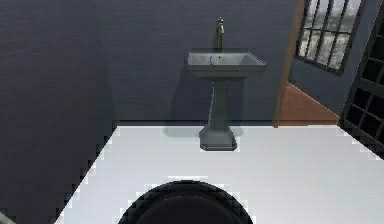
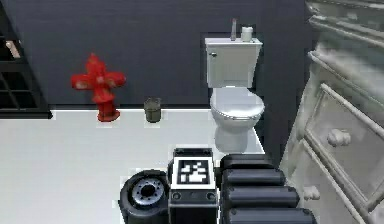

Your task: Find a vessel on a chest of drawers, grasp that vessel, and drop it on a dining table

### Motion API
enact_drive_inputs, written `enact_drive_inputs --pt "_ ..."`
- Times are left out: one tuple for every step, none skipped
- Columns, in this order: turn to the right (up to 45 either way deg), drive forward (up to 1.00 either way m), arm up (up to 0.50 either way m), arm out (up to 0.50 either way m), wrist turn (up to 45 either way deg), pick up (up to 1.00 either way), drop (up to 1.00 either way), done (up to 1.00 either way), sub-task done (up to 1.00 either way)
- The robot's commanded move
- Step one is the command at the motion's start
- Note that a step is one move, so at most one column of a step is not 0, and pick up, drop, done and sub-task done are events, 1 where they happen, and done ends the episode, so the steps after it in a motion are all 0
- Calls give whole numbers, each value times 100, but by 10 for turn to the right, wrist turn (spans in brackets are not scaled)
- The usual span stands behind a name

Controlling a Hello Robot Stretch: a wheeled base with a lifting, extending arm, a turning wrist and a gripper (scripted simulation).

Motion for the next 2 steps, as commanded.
enact_drive_inputs --pt "0 5 0 0 0 0 0 0 0" --pt "-300 0 0 0 0 0 0 0 0"
